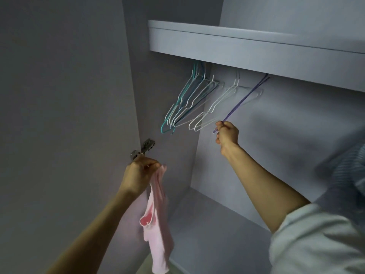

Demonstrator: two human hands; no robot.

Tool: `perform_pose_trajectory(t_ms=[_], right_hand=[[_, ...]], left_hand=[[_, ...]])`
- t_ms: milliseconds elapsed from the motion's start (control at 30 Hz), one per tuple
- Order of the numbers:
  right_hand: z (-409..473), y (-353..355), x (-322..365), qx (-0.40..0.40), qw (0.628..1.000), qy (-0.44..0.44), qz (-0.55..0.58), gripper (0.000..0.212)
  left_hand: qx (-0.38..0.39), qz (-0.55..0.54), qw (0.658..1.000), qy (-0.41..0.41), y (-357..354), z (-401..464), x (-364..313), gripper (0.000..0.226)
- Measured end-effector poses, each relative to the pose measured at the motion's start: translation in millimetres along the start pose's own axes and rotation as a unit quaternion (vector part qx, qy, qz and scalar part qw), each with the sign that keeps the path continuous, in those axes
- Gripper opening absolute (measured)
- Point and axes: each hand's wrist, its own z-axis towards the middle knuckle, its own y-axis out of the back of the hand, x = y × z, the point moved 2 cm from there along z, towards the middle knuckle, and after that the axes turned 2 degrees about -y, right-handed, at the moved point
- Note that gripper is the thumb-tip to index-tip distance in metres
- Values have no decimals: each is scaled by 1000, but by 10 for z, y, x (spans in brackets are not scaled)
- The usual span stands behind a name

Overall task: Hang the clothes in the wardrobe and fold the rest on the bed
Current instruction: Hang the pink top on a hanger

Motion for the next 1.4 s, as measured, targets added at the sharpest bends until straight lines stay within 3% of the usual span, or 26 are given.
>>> perform_pose_trajectory(t_ms=[300, 433, 700, 800, 967, 1133, 1300, 1400], right_hand=[[-592, 494, -84, 27, 999, 24, 6, 14], [-1181, 710, -459, 108, 994, 6, -23, 34], [-2376, 1015, -1116, 177, 982, -62, -2, 34], [-2588, 1119, -1154, 138, 988, -58, -35, 25], [-2664, 1300, -1140, -11, 995, -69, -74, 6], [-2716, 1265, -1214, -4, 979, -42, -200, 35], [-2761, 1132, -1144, 26, 997, -27, -61, 40], [-2788, 959, -1028, 65, 989, -77, 109, 44]], left_hand=[[21, -58, 997, 34, 6, -286, -16, 12], [18, -79, 996, 46, 102, -552, -85, 14], [63, -144, 983, 89, 259, -1279, -39, 13], [89, -153, 980, 90, 333, -1513, -76, 12], [74, -131, 983, 106, 452, -1698, -120, 13], [47, 26, 998, 33, 597, -1695, -144, 15], [28, 58, 996, 58, 692, -1637, -181, 16], [-23, 54, 994, 90, 767, -1655, -232, 16]])
